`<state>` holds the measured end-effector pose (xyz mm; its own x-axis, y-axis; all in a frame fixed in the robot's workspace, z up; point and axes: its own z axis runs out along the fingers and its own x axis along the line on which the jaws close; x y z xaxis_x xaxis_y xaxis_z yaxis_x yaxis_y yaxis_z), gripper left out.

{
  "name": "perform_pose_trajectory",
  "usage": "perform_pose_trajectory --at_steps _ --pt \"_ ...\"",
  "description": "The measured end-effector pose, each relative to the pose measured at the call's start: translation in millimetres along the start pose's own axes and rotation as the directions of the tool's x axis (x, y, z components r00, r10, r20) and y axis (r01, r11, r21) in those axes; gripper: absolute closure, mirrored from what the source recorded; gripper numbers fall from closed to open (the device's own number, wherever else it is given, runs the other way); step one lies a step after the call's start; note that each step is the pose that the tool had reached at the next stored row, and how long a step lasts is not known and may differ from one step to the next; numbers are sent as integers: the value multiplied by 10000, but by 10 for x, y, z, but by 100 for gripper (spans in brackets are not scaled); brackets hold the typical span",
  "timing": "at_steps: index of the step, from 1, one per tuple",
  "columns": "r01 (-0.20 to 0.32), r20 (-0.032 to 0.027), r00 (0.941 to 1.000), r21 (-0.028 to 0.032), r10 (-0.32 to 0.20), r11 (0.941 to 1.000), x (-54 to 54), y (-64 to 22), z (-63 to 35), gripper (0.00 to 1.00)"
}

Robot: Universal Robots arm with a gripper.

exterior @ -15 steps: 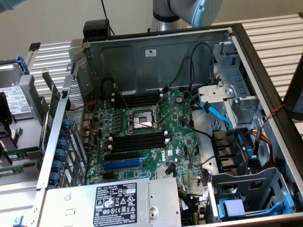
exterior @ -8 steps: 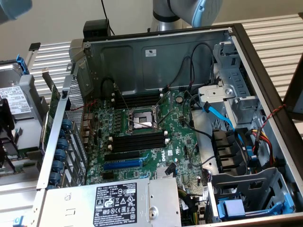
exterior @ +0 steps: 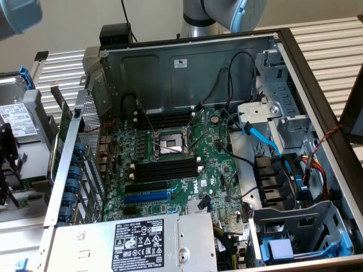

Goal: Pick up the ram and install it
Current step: 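Pick up the ram and move it above insertion slot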

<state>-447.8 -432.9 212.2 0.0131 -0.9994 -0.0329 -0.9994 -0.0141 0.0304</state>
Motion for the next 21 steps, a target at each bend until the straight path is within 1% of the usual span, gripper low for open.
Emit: perform_pose_trajectory --at_steps 3,7,9,14,16,18,20,21 --pt "1 30 10000 -12 -1 10000 2 -1 51 58" --pt "1 63 10000 -84 0 10000 5 -3 106 58" --pt "-1 80 10000 -98 1 10000 6 -4 138 58" --pt "-2 90 10000 -169 4 9999 7 -5 167 58" --pt "-3 90 10000 -185 4 9998 7 -4 170 58" --pt "-2 92 10000 -187 4 9998 7 -4 172 60" --pt "-2 93 10000 -186 4 9998 7 -3 173 73" --pt "-1 93 10000 -186 3 9998 8 -3 173 73"
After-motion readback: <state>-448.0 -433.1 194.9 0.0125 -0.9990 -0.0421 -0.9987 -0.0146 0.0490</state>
